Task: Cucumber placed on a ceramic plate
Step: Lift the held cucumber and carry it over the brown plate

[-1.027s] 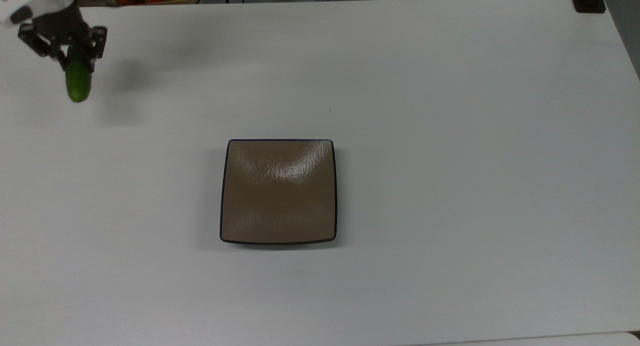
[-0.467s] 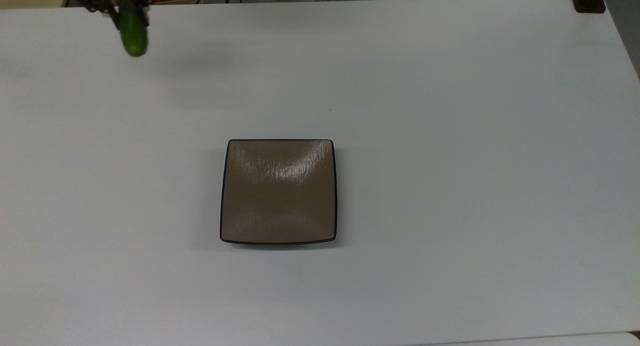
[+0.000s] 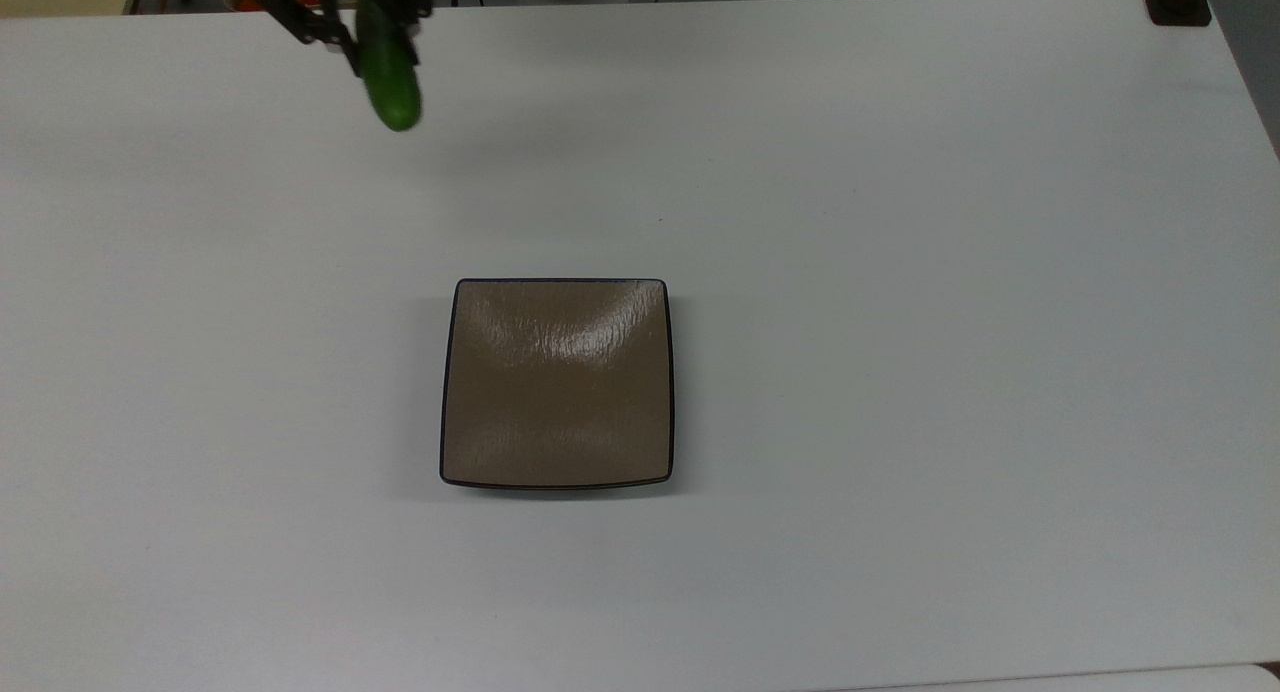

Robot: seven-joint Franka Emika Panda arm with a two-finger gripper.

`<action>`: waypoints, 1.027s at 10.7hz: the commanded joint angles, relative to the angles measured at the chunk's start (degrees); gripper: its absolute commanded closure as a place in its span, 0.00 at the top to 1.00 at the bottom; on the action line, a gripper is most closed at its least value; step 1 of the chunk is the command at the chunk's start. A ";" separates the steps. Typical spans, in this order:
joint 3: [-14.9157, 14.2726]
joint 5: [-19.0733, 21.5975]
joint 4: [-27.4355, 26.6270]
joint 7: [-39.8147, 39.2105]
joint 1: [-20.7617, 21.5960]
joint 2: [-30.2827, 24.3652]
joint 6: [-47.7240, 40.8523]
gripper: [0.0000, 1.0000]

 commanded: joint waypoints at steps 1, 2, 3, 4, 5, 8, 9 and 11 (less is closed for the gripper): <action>3.17 3.34 7.15 7.47 0.72 6.83 1.92 0.18; 4.66 3.43 7.34 9.93 0.72 8.07 5.94 0.18; 6.07 3.43 7.34 11.96 0.72 9.39 9.98 0.18; 7.21 3.43 7.34 13.55 0.64 10.97 13.59 0.18; 7.84 3.43 7.34 14.52 0.72 12.72 17.45 0.18; 9.07 3.26 7.25 16.81 2.82 19.48 28.45 0.18; 9.07 3.17 7.34 16.90 3.44 22.03 31.70 0.18; 9.07 2.91 6.99 16.81 4.67 24.68 37.33 0.18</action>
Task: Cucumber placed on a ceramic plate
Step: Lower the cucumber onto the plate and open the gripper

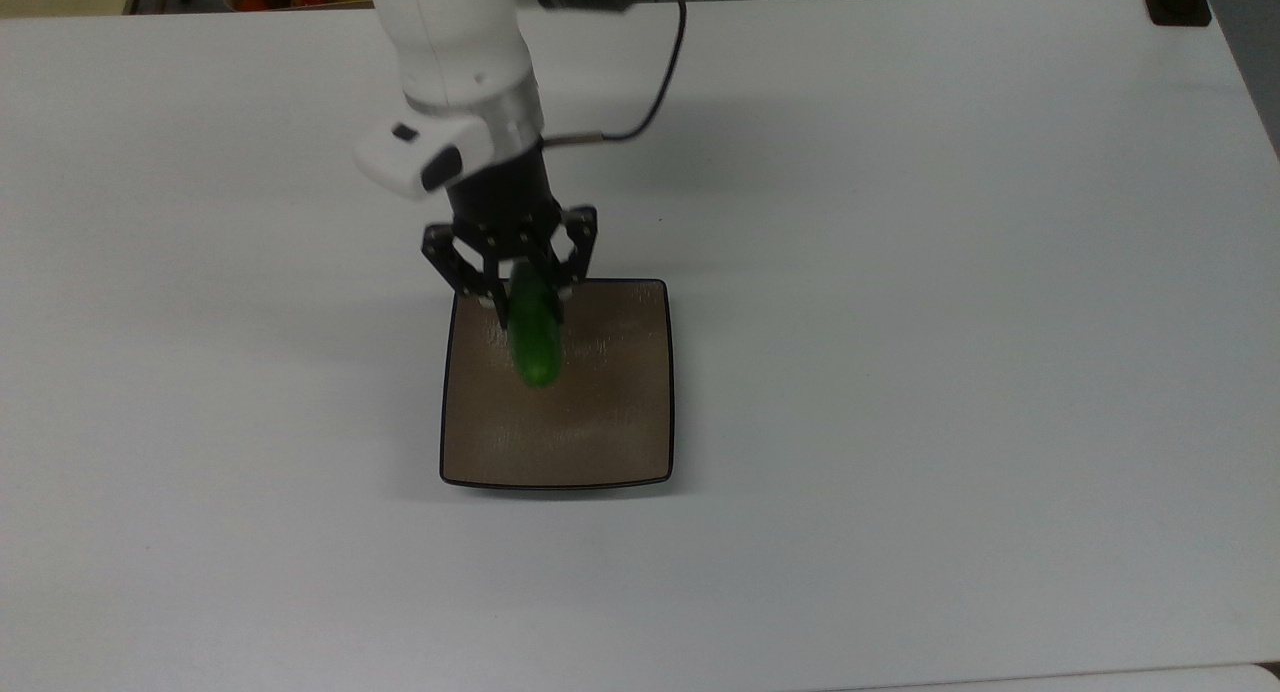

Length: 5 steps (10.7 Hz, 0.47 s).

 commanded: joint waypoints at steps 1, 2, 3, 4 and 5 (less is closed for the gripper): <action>-0.19 0.59 0.93 1.02 1.46 4.47 6.32 0.18; -0.19 0.33 0.93 1.02 1.55 5.62 7.38 0.20; -0.19 -0.11 0.93 0.94 1.90 6.85 8.61 0.21; -0.19 -0.20 0.93 0.94 2.08 7.73 9.84 0.22; -0.19 -0.38 0.93 0.94 2.08 8.35 10.02 0.26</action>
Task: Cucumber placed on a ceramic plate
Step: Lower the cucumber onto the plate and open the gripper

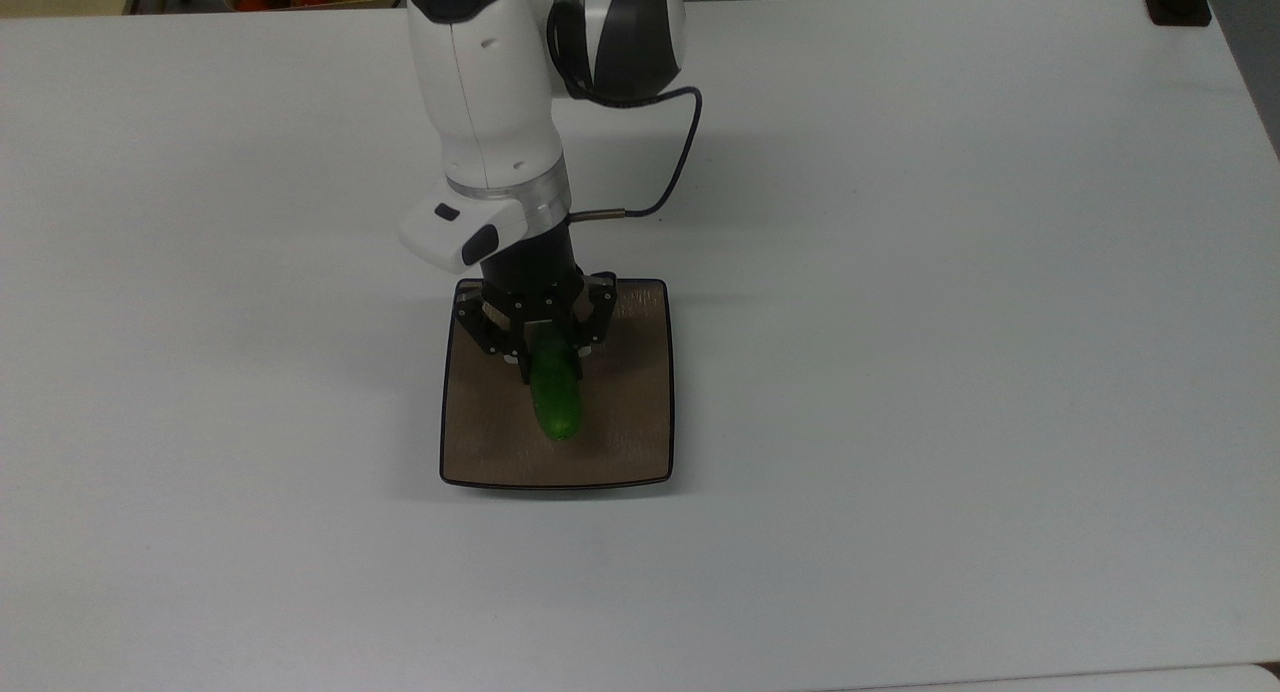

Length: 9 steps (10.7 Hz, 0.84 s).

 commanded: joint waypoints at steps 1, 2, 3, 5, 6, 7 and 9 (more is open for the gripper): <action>-0.20 -0.37 0.78 0.78 0.66 2.08 2.14 0.30; -0.20 -0.37 0.78 0.69 0.66 2.00 2.05 0.45; -0.20 -0.37 0.78 0.43 0.66 1.91 2.05 0.76; -0.20 -0.37 0.52 0.34 0.58 1.56 1.79 1.00; -0.20 -0.37 0.52 0.51 0.58 1.12 1.53 1.00; -0.20 -0.28 0.08 0.69 0.49 -0.10 1.09 1.00; -0.20 -0.19 -1.06 0.69 0.14 -4.40 -2.22 1.00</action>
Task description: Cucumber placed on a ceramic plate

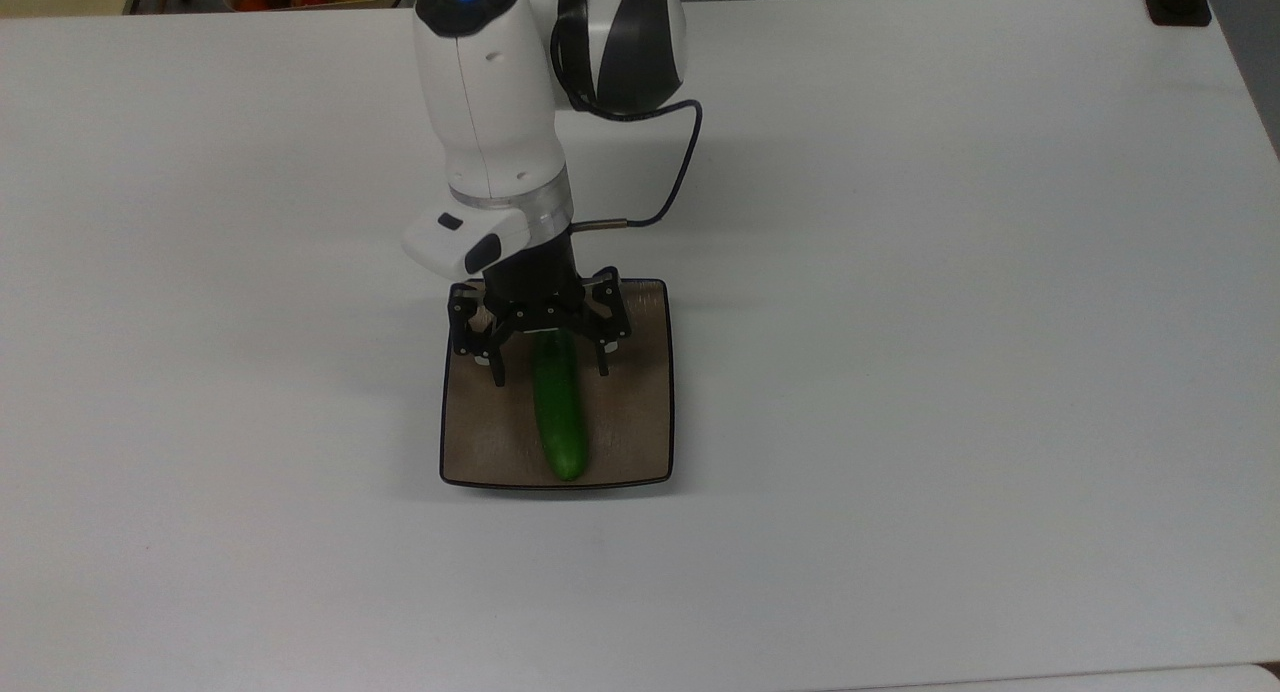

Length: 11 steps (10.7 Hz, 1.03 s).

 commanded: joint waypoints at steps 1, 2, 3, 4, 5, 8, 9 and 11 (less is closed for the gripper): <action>-0.20 -0.25 -1.40 0.69 -0.33 -7.76 -8.15 1.00; -0.20 -0.25 -1.39 0.69 -0.68 -10.74 -12.90 1.00; -0.20 -0.25 -1.31 0.69 -1.56 -13.90 -18.51 1.00; -0.29 -0.25 -1.05 0.78 -2.09 -17.07 -24.49 1.00; -0.29 -0.25 -1.04 0.87 -2.35 -20.66 -30.29 1.00; -0.82 -0.07 -1.04 6.29 -4.55 -29.47 -43.84 1.00; -0.99 -0.16 -1.04 8.75 -4.55 -31.49 -46.75 1.00; -1.61 -0.51 -1.04 11.41 -3.86 -33.88 -53.16 1.00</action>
